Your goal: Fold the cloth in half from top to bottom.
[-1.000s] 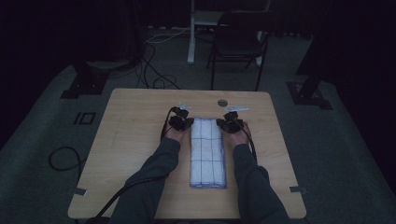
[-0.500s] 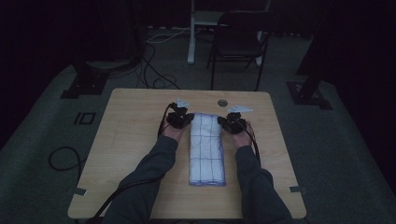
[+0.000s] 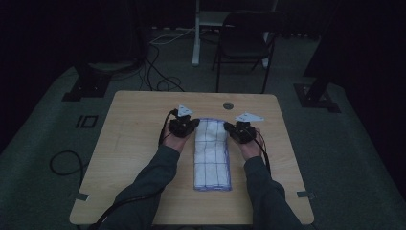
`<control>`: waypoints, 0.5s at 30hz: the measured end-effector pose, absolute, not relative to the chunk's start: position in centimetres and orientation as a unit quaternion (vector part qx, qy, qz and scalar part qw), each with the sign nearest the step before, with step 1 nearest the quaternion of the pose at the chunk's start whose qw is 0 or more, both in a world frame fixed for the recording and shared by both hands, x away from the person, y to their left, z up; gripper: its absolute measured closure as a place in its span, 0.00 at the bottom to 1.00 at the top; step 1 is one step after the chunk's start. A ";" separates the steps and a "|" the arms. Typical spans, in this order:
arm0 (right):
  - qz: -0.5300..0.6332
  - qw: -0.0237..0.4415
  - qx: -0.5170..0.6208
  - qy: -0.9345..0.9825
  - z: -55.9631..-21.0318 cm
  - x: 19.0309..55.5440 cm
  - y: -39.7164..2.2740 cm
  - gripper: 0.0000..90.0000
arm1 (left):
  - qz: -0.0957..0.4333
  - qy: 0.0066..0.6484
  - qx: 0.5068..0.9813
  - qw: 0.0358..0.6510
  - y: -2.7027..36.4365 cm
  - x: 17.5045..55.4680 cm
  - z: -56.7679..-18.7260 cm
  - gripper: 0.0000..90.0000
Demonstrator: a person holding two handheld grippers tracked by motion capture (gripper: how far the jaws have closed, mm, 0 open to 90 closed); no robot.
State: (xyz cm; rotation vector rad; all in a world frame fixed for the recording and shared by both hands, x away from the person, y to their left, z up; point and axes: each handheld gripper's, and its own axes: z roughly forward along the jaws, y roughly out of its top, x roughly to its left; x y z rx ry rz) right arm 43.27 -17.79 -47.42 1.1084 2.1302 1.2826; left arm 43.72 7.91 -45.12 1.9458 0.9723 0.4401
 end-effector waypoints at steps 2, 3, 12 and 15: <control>0.465 0.209 0.396 0.764 -47.2 42.7 -17.8 0.97 | 0.177 0.391 0.784 0.448 8.2 43.2 -45.1 0.99; 0.467 0.210 0.394 0.763 -47.1 42.5 -17.8 0.97 | 0.176 0.392 0.783 0.451 8.3 43.0 -45.1 0.99; 0.481 0.217 0.378 0.761 -46.5 40.4 -17.6 0.97 | 0.173 0.384 0.779 0.464 9.1 40.9 -44.9 0.99; 0.483 0.216 0.378 0.760 -46.5 39.9 -17.6 0.97 | 0.174 0.384 0.779 0.464 9.2 40.5 -45.0 0.99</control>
